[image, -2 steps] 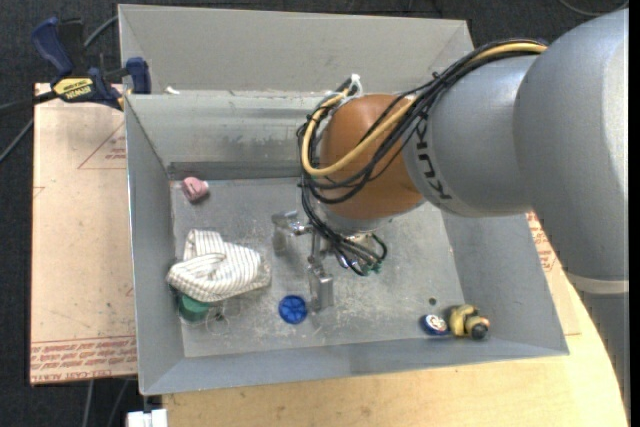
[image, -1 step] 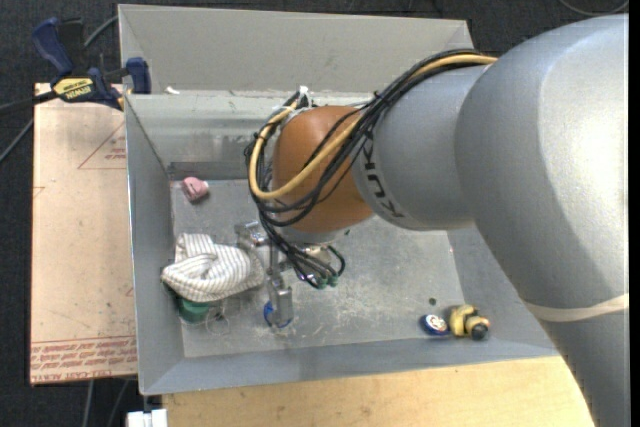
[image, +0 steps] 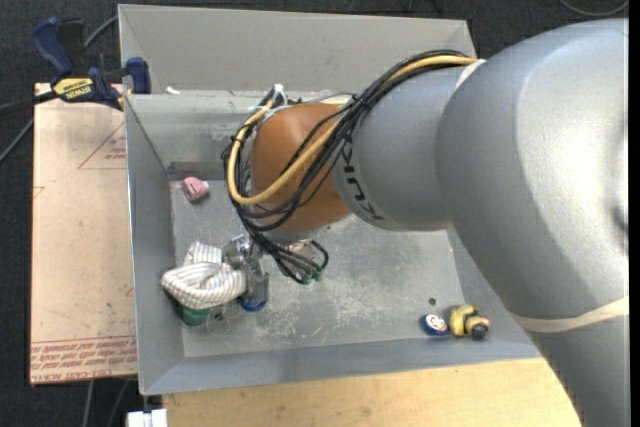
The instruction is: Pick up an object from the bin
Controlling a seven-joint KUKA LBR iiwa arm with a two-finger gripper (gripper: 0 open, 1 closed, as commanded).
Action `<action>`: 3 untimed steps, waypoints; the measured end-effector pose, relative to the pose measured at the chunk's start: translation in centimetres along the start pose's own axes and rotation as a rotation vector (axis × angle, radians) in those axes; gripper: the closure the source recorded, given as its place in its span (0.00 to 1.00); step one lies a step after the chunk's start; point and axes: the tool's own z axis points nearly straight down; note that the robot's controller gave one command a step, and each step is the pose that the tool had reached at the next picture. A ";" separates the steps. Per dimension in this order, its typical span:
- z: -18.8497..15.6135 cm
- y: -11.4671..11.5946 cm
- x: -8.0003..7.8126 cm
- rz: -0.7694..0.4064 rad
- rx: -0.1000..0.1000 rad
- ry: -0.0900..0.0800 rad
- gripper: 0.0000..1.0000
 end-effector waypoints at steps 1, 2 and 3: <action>0.0 0.0 0.0 0.000 0.000 0.000 1.00; -13.4 0.7 -0.8 -0.067 -0.001 -0.003 1.00; -13.4 0.7 -0.8 -0.067 -0.001 -0.003 1.00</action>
Offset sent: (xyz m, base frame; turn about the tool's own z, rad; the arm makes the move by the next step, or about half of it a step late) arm 0.0018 0.0074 0.1337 -0.0680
